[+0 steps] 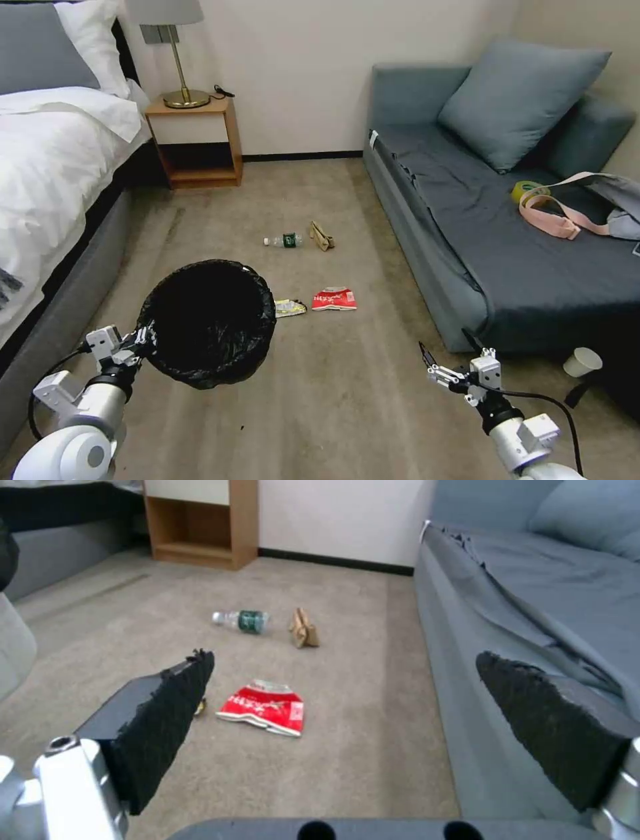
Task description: Pick up the trash bin, then pick up the garbage on the floor and place it into the trash bin.
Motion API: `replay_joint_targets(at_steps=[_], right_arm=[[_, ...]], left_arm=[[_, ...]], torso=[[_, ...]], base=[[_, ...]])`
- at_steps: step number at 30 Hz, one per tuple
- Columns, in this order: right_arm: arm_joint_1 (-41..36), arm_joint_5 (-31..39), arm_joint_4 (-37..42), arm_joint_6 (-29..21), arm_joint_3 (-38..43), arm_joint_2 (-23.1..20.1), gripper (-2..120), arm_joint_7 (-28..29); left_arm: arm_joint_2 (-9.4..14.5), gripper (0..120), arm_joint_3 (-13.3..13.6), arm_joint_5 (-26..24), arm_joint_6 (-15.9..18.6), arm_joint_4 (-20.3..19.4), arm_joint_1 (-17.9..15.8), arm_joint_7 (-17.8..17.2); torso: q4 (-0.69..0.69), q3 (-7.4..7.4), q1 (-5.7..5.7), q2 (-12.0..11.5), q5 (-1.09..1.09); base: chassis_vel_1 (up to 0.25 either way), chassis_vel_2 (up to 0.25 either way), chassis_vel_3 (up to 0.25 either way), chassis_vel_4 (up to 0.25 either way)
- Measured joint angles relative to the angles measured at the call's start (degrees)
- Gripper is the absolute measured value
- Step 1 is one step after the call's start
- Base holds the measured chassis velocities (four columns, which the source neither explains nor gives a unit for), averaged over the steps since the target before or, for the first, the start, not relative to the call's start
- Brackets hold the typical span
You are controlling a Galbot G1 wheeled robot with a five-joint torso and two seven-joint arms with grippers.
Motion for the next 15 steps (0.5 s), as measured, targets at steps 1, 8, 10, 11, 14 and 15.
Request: replay_joint_targets(at_steps=[1, 8, 10, 11, 14, 15], right_arm=[[0.0, 0.0, 0.0, 0.0, 0.0, 0.0, 100, 0.0], [0.0, 0.0, 0.0, 0.0, 0.1, 0.0, 100, 0.0], [0.0, -0.1, 0.0, 0.0, 0.0, 0.1, 100, 0.0], [0.0, -0.1, 0.0, 0.0, 0.0, 0.1, 100, 0.0], [-0.1, -0.2, 0.0, 0.0, 0.0, 0.2, 100, 0.0], [-0.1, -0.3, 0.0, 0.0, 0.0, 0.2, 100, 0.0]], left_arm=[[0.0, 5, 0.0, 0.0, 0.0, 0.0, 0.0, 0.0], [-0.1, 5, -0.3, 0.0, 0.0, -0.1, 0.2, 0.0], [0.0, 5, -0.5, -0.2, -0.1, -0.2, 0.2, 0.1], [0.0, 5, -0.5, -0.2, -0.1, -0.2, 0.2, 0.1], [0.0, 5, -0.8, -0.4, -0.2, -0.3, 0.4, 0.1], [-0.1, 5, -0.9, -0.4, -0.2, -0.3, 0.4, 0.2]], torso=[[0.00, 0.00, 0.00, 0.0, 0.00], [-0.01, 0.00, 0.00, 0.0, 0.00], [-0.01, 0.00, 0.00, 0.0, 0.00], [-0.01, 0.00, 0.00, 0.0, 0.00], [0.00, 0.00, 0.00, 0.0, 0.00], [0.00, 0.00, 0.00, 0.0, 0.00]], base=[[-0.058, 0.070, 0.047, -0.050], [-0.077, 0.058, 0.066, -0.068], [-0.077, 0.060, 0.073, -0.062], [-0.071, 0.058, 0.073, -0.055], [-0.076, 0.085, 0.089, -0.061], [-0.064, 0.103, 0.076, -0.066]])
